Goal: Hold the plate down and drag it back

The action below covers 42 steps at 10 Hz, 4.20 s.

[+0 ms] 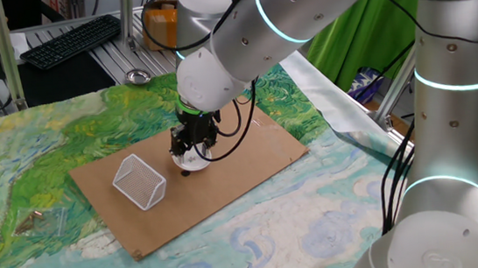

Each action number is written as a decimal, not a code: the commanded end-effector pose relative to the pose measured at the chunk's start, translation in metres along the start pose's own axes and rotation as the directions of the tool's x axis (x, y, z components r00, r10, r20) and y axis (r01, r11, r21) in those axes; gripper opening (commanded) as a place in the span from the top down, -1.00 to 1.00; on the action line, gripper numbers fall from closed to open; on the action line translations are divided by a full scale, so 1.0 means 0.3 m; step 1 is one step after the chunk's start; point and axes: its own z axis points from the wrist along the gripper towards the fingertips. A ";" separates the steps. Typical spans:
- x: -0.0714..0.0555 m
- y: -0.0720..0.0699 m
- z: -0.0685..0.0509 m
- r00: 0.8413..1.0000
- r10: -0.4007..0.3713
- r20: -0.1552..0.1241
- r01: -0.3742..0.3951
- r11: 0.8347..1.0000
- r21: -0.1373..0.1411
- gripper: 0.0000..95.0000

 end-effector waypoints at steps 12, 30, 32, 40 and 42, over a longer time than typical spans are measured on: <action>-0.003 -0.025 0.006 1.000 0.018 -0.022 -0.020 0.998 -0.067 -0.20; 0.002 -0.017 -0.019 0.997 -0.064 -0.047 0.061 0.996 -0.066 1.00; 0.002 -0.017 -0.019 0.997 -0.059 -0.047 0.056 0.996 -0.066 1.00; 0.042 -0.019 -0.121 0.998 -0.041 -0.037 0.039 0.998 -0.058 0.60; 0.031 -0.016 -0.152 0.999 -0.036 -0.036 0.034 0.998 -0.056 0.60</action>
